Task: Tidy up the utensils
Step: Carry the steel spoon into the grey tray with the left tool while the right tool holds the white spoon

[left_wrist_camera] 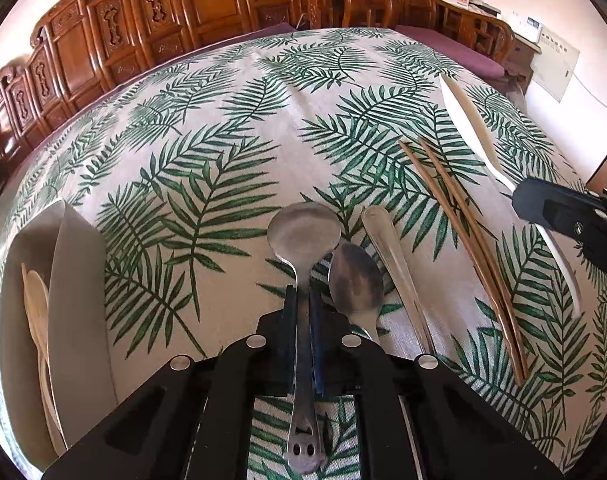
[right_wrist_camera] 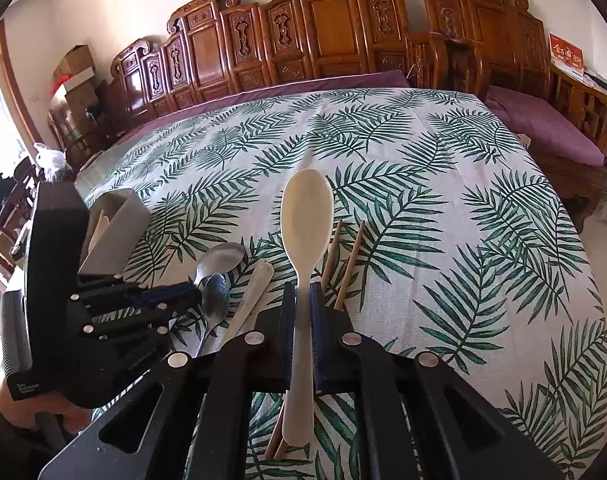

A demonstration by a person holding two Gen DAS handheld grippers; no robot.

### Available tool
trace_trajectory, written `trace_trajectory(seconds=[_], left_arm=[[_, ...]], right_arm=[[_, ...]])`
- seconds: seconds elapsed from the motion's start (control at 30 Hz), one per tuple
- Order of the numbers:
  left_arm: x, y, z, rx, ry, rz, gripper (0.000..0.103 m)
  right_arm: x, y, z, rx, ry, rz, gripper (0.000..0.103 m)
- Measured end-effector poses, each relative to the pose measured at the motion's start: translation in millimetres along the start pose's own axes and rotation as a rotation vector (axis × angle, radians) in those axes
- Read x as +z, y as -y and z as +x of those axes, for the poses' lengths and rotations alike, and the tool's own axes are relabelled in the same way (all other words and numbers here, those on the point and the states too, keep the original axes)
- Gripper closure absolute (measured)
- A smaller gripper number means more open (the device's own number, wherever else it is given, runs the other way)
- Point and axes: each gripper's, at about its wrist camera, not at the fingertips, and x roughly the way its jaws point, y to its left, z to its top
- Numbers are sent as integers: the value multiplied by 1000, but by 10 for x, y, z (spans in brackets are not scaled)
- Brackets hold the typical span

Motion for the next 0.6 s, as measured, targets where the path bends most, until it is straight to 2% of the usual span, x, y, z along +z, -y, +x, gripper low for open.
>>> trace_trajectory(seconds=[0.4, 0.6], left_arm=[[20, -3, -5, 3, 4, 30, 97], [-128, -85, -341, -3, 69, 23, 98]], right_arm=[[-18, -50, 42, 3, -12, -13, 94], [-31, -215, 21, 14, -8, -44, 94]])
